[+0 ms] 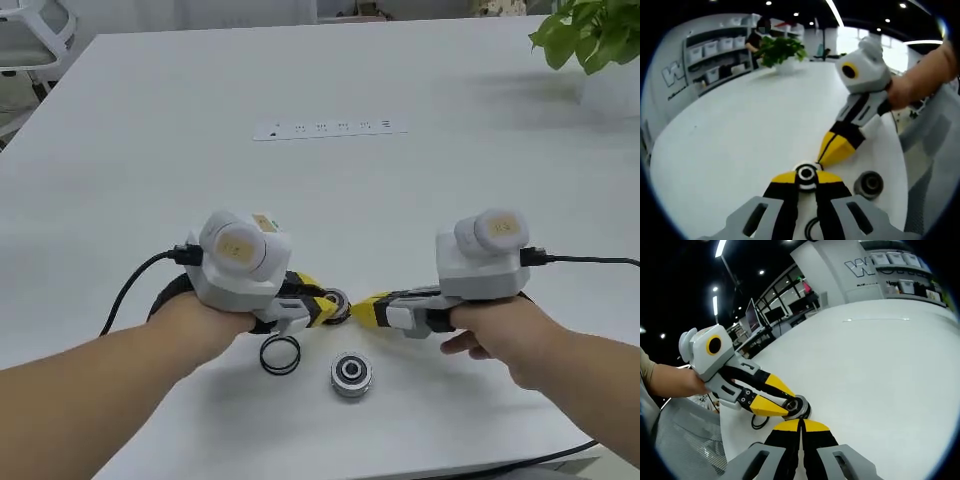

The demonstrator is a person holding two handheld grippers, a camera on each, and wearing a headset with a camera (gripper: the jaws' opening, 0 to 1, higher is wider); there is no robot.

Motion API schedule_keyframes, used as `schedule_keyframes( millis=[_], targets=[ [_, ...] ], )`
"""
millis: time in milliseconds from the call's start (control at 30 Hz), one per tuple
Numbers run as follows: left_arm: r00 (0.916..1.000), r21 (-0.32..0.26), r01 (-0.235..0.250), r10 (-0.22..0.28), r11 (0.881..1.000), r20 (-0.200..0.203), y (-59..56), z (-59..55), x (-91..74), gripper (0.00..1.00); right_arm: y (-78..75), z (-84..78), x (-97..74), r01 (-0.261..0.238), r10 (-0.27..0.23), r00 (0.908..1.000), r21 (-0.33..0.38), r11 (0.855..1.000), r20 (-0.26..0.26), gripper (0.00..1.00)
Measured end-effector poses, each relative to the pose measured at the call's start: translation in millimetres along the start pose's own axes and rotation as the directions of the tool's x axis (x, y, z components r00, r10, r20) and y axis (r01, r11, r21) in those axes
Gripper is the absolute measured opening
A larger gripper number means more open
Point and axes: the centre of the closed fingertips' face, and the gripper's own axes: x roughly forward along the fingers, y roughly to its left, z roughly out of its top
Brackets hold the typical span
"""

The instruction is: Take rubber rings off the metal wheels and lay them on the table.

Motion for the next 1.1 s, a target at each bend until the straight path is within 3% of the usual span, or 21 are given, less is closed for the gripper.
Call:
schedule_keyframes(
  millis=[167,533,767,1100],
  targets=[
    [1.0000,0.000,-0.006,0.006,1.000,-0.002,-1.9,0.2,0.2,0.12,-2.7,7.6,-1.4,-0.006,0.000,0.9984,0.104,0.995,0.057,0.00],
    [0.9998,-0.006,-0.020,0.020,1.000,-0.003,-2.0,0.7,0.5,0.12,0.6,12.0,-0.2,-0.007,0.001,0.9975,0.082,0.997,0.071,0.00],
    [0.9997,-0.005,-0.023,0.023,1.000,-0.004,-1.6,0.9,0.6,0.12,11.6,14.5,2.1,-0.035,0.031,0.9969,0.063,0.997,0.073,0.00],
    [0.9999,-0.003,-0.017,0.017,1.000,-0.003,-1.6,1.1,1.2,0.12,12.2,15.3,2.4,-0.050,0.046,0.9963,0.054,0.997,0.073,0.00]
  ],
)
